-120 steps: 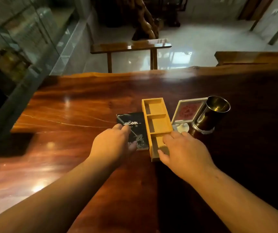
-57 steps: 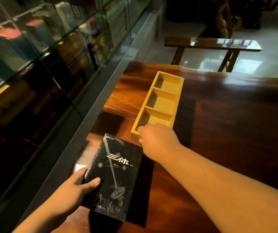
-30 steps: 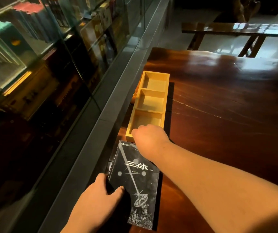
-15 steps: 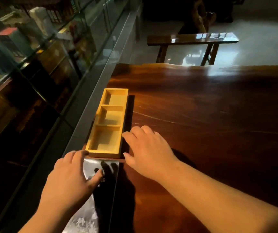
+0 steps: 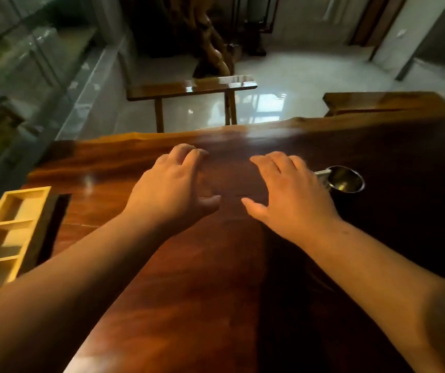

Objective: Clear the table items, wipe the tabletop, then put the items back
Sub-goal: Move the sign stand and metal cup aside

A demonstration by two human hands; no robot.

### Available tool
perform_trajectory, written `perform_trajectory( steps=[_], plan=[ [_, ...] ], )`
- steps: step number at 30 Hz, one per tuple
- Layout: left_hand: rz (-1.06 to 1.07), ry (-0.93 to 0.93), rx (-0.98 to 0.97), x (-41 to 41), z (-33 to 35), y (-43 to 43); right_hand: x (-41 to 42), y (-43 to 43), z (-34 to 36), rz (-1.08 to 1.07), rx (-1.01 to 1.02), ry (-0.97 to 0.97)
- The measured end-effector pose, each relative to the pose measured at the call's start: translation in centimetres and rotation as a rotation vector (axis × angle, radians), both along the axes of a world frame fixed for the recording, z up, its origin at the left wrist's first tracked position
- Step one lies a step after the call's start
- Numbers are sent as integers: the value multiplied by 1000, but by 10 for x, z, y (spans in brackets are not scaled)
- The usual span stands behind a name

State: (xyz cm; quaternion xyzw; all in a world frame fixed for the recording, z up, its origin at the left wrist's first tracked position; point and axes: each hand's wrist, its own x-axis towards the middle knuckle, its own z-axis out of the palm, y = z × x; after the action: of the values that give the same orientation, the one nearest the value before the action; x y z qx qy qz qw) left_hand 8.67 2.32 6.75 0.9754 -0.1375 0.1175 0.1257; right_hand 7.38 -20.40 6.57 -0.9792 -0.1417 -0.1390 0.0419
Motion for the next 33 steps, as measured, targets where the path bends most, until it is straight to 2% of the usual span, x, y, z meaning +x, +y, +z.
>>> perform_trajectory(
  steps=[7,13,19,26,30,33],
  plan=[
    [-151,-51,49,47,-16,-159,18,-150,0,-194,-27,20],
    [-165,60,162,74,-52,-214,26,-210,-47,-233,-21,166],
    [-115,78,223,89,-76,-228,38,-229,-89,-220,-76,251],
    [-81,45,197,94,-87,-224,52,-226,-100,-223,-39,264],
    [-80,42,155,88,-85,-199,58,-209,-95,-207,-28,254],
    [-55,-3,123,81,-79,-154,56,-176,-88,-110,-51,207]
  ],
)
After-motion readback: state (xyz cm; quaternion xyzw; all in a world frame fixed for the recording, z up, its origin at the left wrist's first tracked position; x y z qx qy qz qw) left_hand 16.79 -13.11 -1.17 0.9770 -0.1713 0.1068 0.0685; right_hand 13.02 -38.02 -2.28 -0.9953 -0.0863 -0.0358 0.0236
